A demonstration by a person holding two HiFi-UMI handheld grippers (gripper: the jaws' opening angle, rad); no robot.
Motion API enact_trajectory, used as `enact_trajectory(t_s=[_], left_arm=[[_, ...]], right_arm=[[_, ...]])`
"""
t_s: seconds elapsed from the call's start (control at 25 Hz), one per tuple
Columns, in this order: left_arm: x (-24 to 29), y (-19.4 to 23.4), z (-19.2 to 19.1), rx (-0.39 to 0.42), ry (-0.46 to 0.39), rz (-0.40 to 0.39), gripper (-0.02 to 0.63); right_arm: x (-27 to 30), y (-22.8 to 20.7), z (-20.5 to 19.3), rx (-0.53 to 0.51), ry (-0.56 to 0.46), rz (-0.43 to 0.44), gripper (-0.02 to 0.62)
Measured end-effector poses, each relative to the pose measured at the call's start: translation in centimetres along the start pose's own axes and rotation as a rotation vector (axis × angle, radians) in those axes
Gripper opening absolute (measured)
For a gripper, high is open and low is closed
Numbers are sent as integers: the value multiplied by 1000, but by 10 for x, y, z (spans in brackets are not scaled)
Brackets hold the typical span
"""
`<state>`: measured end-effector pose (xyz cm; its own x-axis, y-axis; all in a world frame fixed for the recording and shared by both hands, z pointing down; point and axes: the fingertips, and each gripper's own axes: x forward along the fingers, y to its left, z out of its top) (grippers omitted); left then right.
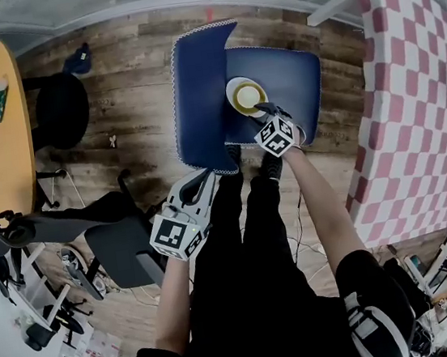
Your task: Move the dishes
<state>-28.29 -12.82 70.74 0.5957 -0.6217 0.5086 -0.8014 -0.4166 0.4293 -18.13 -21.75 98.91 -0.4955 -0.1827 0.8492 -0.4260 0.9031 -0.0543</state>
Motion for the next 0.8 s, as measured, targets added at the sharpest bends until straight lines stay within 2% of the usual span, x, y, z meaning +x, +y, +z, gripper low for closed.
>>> enact_trajectory(t_s=[0.2, 0.6, 0.8], left_arm=[[1, 1, -13, -20, 5, 0, 21], [2, 9, -40, -57, 5, 16, 21], [0, 12, -49, -66, 6, 24, 21]], right_arm=[[13, -4, -7, -23, 21, -19, 165], [47, 0, -6, -97, 46, -5, 170], [61, -5, -10, -141, 82, -32, 145]])
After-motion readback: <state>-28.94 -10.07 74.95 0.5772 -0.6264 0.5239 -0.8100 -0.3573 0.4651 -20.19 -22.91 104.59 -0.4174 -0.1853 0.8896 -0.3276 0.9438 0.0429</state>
